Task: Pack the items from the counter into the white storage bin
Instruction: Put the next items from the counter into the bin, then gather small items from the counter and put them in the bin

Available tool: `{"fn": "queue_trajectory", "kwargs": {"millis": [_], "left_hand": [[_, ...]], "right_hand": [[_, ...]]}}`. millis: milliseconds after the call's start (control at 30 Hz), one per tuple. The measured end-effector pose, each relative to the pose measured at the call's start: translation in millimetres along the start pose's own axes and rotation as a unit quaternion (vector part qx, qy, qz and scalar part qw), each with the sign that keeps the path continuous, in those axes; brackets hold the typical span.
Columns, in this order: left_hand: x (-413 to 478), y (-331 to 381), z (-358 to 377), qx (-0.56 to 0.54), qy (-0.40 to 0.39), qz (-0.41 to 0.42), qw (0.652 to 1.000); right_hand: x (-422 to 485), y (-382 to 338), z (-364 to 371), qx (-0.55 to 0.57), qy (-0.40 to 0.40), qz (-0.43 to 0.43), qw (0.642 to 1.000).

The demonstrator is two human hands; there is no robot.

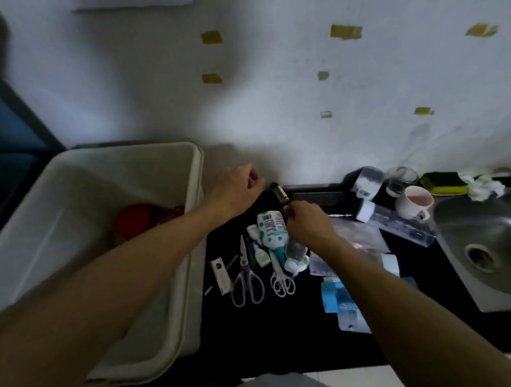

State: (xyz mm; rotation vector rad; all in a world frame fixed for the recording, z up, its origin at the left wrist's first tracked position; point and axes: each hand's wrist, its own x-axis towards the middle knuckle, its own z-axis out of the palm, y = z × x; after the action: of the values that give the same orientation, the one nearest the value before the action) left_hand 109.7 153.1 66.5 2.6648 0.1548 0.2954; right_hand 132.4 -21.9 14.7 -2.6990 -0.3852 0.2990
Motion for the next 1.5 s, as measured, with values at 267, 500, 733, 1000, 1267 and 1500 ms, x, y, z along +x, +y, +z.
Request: {"fn": "queue_trajectory", "kwargs": {"millis": [267,500,733,1000,1267,1500], "left_hand": [[-31,3,73,0.111,-0.121,-0.099,0.981],[-75,-13,111,0.106,-0.181,-0.174,0.962],[-113,-28,135,0.091,-0.193,-0.228,0.95],[-140,-25,159,0.08,-0.154,-0.228,0.958],[-151,-25,183,0.067,-0.141,-0.235,0.959],[-143,-31,186,0.058,-0.139,-0.237,0.96]], "right_hand": [[-6,61,32,0.007,-0.152,-0.023,0.988],[-16,76,59,-0.021,-0.211,-0.068,0.975],[-29,79,87,-0.069,-0.241,-0.081,0.965],[-34,81,114,-0.132,-0.196,-0.066,0.969],[-41,76,132,-0.171,-0.185,-0.053,0.966],[-35,84,116,-0.159,-0.268,-0.105,0.944]]}}
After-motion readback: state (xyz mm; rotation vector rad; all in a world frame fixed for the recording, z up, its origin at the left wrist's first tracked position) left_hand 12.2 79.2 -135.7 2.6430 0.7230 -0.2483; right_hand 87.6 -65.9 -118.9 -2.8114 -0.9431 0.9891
